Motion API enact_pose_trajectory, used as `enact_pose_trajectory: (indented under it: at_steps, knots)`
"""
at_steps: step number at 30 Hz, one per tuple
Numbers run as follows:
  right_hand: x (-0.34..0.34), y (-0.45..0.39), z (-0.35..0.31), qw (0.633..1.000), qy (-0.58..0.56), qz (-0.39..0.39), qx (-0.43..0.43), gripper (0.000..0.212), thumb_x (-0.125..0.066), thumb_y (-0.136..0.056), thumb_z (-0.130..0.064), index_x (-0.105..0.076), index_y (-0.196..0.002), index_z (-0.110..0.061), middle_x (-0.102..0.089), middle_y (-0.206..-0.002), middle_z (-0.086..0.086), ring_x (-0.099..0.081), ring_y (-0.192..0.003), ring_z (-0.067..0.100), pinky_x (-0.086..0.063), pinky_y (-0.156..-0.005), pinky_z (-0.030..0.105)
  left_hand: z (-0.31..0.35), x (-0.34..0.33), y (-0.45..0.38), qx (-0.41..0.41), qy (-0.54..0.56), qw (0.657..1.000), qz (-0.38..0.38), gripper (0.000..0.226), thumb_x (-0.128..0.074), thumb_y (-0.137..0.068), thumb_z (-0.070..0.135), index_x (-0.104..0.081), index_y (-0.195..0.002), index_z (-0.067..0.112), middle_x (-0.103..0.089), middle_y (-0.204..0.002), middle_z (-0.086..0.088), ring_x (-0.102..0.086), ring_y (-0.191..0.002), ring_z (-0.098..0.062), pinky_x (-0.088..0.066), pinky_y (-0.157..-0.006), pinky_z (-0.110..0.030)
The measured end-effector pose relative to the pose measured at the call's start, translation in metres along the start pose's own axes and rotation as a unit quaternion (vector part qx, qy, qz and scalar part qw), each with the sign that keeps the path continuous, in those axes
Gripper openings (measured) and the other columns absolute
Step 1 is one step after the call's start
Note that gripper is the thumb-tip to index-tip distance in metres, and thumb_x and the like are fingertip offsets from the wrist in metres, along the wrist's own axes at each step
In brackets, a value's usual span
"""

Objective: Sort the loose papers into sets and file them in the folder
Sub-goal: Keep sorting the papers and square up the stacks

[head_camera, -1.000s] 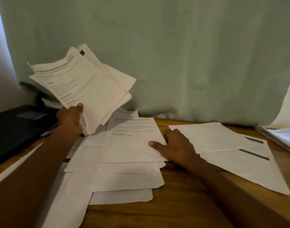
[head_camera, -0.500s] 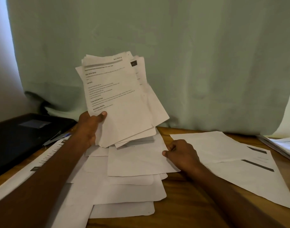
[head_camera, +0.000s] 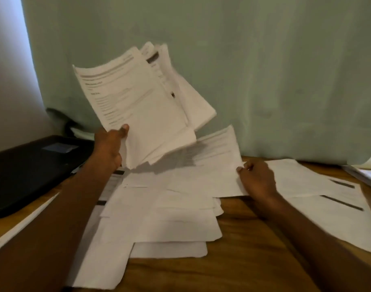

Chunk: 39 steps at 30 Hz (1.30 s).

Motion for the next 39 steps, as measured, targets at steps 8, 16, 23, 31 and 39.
enact_pose_trajectory:
  at_steps: [8,16,23,31,39]
  knots:
    - [0.033,0.009,-0.012,0.989,0.112,0.092,0.025,0.013,-0.062,-0.092,-0.02,-0.063,-0.104,-0.014,-0.066,-0.109,0.015,-0.06,-0.103,0.041,-0.044,-0.083,0.04,0.025,0.076,0.006,-0.002,-0.047,0.992,0.119,0.025,-0.067,-0.097,0.013,-0.057,-0.116,0.024,-0.06,-0.102,0.01,-0.056,-0.109,-0.018,-0.046,-0.106,-0.042]
    - [0.046,0.004,-0.002,0.966,0.246,0.074,0.012,0.032,-0.068,-0.09,-0.018,-0.06,-0.12,-0.012,-0.064,-0.119,0.016,-0.061,-0.109,0.041,-0.043,-0.082,0.039,0.02,0.082,0.012,-0.009,-0.072,0.991,0.112,0.028,-0.066,-0.098,0.01,-0.057,-0.124,0.017,-0.059,-0.112,0.006,-0.052,-0.109,-0.015,-0.042,-0.099,-0.035]
    - [0.013,0.022,-0.044,0.947,0.218,0.053,0.229,0.031,-0.069,-0.091,-0.021,-0.063,-0.121,-0.016,-0.061,-0.12,0.009,-0.059,-0.112,0.032,-0.048,-0.09,0.046,0.015,0.086,0.007,-0.01,-0.06,0.992,0.107,0.037,-0.066,-0.098,0.009,-0.059,-0.134,0.014,-0.061,-0.12,0.002,-0.055,-0.11,-0.015,-0.044,-0.101,-0.035]
    - [-0.067,0.054,-0.044,0.892,0.29,-0.239,0.25,0.045,-0.03,-0.104,-0.062,-0.056,-0.136,-0.044,-0.06,-0.138,-0.016,-0.056,-0.125,0.016,-0.039,-0.109,0.048,0.008,0.085,0.005,0.006,-0.064,0.993,0.1,0.036,-0.065,-0.098,0.008,-0.061,-0.134,0.011,-0.063,-0.123,-0.001,-0.057,-0.11,-0.016,-0.046,-0.098,-0.035]
    - [-0.049,0.034,-0.015,0.914,0.263,-0.234,0.202,0.042,-0.037,-0.103,-0.061,-0.057,-0.135,-0.042,-0.057,-0.142,-0.016,-0.052,-0.131,0.018,-0.039,-0.111,0.053,-0.003,0.076,0.0,0.018,-0.073,0.993,0.092,0.036,-0.066,-0.097,0.009,-0.061,-0.133,0.013,-0.063,-0.121,0.0,-0.056,-0.112,-0.019,-0.046,-0.104,-0.039]
Point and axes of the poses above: each hand's wrist, its own y-axis away from the middle knuckle, its own x-axis out of the back of the hand, z = x × y, the point moved 8 cm from there along -y, towards the middle knuckle
